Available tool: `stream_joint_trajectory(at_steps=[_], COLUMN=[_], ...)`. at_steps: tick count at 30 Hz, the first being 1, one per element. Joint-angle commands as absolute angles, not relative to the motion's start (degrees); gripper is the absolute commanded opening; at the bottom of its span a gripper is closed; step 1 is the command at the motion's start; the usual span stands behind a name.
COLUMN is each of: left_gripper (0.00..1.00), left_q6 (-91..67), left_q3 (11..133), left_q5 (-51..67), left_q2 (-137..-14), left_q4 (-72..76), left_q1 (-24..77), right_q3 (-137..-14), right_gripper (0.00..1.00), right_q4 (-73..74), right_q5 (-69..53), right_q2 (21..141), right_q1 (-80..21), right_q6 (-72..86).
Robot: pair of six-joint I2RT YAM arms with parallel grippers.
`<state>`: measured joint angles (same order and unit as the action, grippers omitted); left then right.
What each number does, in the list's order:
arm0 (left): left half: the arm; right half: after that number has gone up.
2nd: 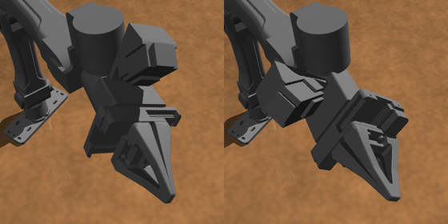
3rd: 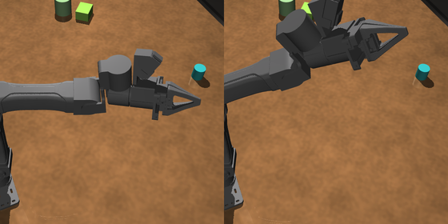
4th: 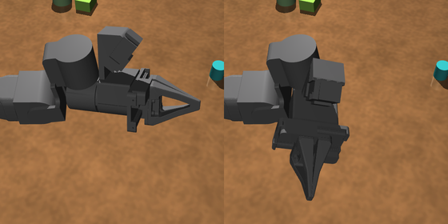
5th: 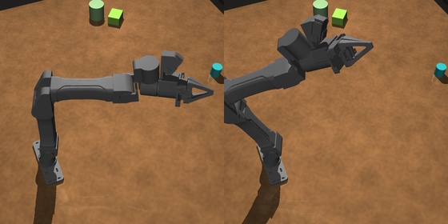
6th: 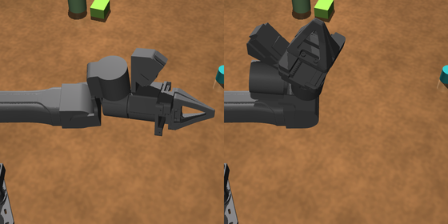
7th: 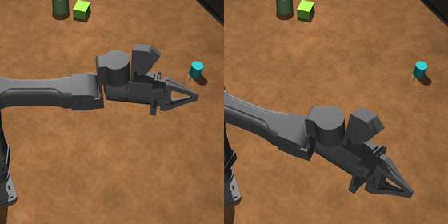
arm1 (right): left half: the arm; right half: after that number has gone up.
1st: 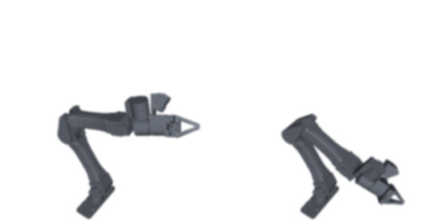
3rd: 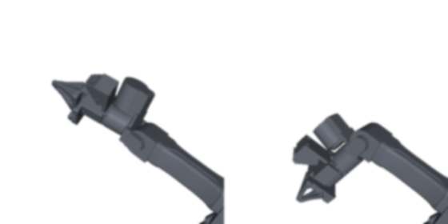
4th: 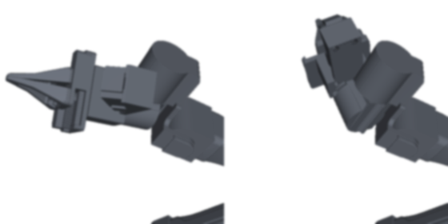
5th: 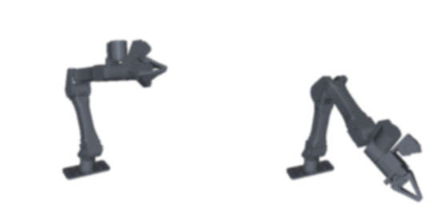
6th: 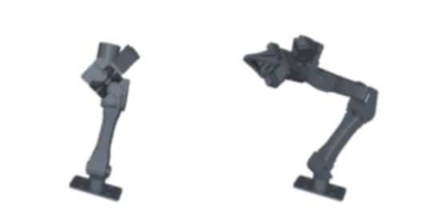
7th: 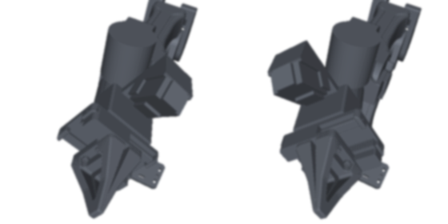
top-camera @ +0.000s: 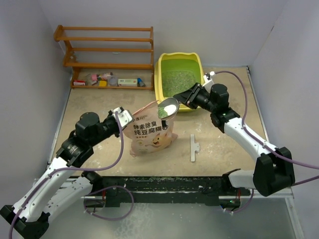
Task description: Fill the litter box with clean litter
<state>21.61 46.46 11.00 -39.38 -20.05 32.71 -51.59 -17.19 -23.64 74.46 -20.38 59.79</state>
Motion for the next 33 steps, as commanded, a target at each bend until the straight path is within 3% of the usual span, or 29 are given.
stream_joint_trajectory(at_steps=[1, 21, 26, 33], left_gripper=[0.00, 0.00, 0.03, 0.11], left_q6=[22.91, 18.73, 16.49, 15.49], left_q3=[52.13, 47.62, 44.93, 41.11], left_q5=[8.71, 7.82, 8.60, 8.67], left_q2=[-37.68, -38.24, -37.67, -36.12], left_q4=[-12.96, -7.86, -5.98, -3.54], left_q1=[32.52, 32.52, 32.52, 32.52], right_q3=[-51.48, -52.26, -57.05, -73.04], right_gripper=[0.00, 0.00, 0.00, 0.00], right_q4=[-26.38, -32.64, -32.26, -28.07], right_q5=[-24.66, -31.73, -32.56, -34.35], right_q2=[74.06, 76.33, 80.52, 90.72], right_q1=[-17.26, -6.52, -4.00, -0.81], right_q6=[64.31, 71.25, 71.24, 69.03])
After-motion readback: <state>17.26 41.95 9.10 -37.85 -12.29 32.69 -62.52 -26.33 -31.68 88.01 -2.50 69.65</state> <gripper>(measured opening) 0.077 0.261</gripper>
